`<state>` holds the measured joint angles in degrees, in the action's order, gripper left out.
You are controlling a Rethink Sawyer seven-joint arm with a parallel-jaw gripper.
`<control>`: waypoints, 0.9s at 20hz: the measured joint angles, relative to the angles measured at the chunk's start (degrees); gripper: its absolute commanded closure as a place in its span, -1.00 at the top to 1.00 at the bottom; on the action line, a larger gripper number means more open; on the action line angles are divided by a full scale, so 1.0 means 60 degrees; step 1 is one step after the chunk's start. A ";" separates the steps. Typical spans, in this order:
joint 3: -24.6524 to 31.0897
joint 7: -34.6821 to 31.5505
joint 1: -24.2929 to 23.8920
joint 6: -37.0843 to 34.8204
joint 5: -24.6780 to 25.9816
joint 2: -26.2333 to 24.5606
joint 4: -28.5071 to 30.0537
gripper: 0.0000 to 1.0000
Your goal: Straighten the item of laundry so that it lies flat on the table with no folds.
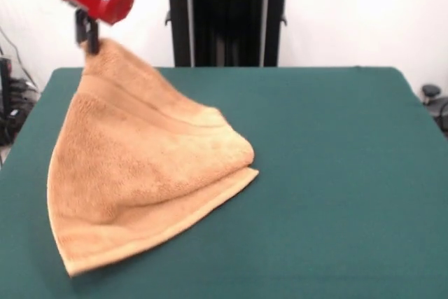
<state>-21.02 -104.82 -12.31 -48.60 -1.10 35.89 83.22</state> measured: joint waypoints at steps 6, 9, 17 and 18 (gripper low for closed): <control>-0.0203 -0.0516 0.0621 0.0325 -0.0500 0.0258 0.0740 -1.00; -0.0205 -0.0943 0.0727 0.0802 -0.0756 0.0253 0.1017 -1.00; -0.0274 -0.1344 0.0692 0.1359 -0.0875 0.0248 0.1482 -1.00; -0.0272 -0.1344 0.0623 0.1465 -0.0867 0.0249 0.1600 -1.00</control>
<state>-22.66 -112.89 -8.57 -39.81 -6.30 37.38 92.82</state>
